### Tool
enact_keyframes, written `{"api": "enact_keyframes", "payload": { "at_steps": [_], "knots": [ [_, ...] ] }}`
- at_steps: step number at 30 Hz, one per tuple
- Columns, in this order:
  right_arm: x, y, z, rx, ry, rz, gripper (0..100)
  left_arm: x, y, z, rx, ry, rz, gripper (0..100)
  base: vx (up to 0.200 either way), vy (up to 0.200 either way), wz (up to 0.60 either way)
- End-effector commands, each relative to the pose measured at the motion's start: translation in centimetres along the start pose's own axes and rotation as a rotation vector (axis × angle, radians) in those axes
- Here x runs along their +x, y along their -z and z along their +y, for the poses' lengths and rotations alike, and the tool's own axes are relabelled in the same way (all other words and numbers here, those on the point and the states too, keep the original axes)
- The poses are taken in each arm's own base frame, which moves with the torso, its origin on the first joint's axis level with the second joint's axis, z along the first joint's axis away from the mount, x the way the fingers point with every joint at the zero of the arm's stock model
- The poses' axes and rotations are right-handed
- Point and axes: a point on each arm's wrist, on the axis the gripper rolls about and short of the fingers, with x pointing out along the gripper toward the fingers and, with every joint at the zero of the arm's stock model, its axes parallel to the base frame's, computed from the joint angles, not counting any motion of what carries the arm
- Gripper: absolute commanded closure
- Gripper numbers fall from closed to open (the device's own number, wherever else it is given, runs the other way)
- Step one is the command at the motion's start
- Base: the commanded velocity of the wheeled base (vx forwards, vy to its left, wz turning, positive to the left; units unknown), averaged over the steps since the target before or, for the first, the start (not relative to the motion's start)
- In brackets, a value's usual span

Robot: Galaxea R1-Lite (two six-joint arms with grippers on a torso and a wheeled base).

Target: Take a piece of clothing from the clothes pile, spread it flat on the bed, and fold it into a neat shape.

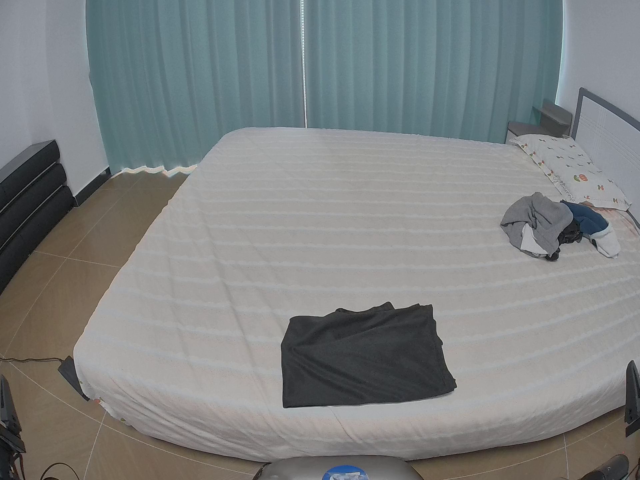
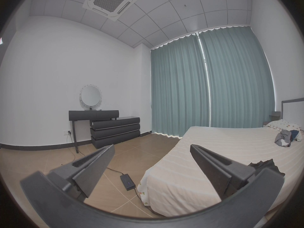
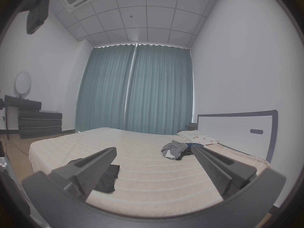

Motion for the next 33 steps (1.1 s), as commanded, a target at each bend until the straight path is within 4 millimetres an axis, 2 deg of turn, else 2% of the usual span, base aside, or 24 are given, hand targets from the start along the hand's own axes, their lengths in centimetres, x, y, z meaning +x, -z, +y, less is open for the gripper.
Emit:
{"api": "enact_keyframes", "payload": {
  "at_steps": [1, 4, 9, 12, 13, 17, 19, 23, 24, 26, 33],
  "knots": [
    [0.2, 2.0, 0.3, -0.031, -0.044, 0.075, 0, 0.6, 2.3, -0.5, 0.014, 0.045, 0.011, 0, 0.000, 0.000, 0.00],
    [0.2, 2.2, 0.3, -0.035, -0.052, 0.091, 0, 0.7, 2.9, -0.8, 0.013, 0.091, 0.011, 0, 0.000, 0.000, 0.00],
    [0.2, 2.4, 0.5, -0.063, -0.150, 0.100, 0, 0.7, 3.1, -0.7, 0.022, 0.069, 0.051, 0, 0.000, 0.000, 0.00],
    [0.1, 2.5, 0.6, -0.069, -0.148, 0.117, 0, 0.7, 3.0, -0.6, 0.020, 0.069, 0.051, 0, 0.000, 0.000, 0.00],
    [0.0, 3.5, 0.6, -0.064, -0.118, 0.220, 0, 0.5, 2.2, -0.5, 0.013, 0.072, 0.028, 0, 0.000, 0.000, 0.00],
    [-0.1, 3.7, 0.6, -0.017, -0.111, 0.236, 0, 0.5, 2.4, -0.6, 0.046, 0.097, 0.033, 0, 0.000, 0.000, 0.00],
    [-0.1, 3.8, 0.6, 0.006, -0.107, 0.246, 0, 0.6, 3.1, -0.8, 0.055, 0.153, 0.050, 0, 0.000, 0.000, 0.00],
    [-0.2, 4.1, 0.6, 0.024, -0.097, 0.279, 0, 0.6, 3.2, -1.0, 0.056, 0.234, 0.045, 0, 0.000, 0.000, 0.00],
    [-0.2, 4.1, 0.6, 0.024, -0.097, 0.283, 0, 0.6, 3.2, -1.3, 0.050, 0.335, 0.043, 0, 0.000, 0.000, 0.00],
    [-0.2, 4.1, 0.6, 0.024, -0.096, 0.284, 0, 0.5, 3.2, -1.5, 0.039, 0.430, 0.044, 0, 0.000, 0.000, 0.00],
    [-0.2, 4.1, 0.6, 0.023, -0.097, 0.283, 0, 0.4, 3.2, -1.7, -0.017, 0.547, 0.059, 0, 0.000, 0.000, 0.00]
  ]
}}
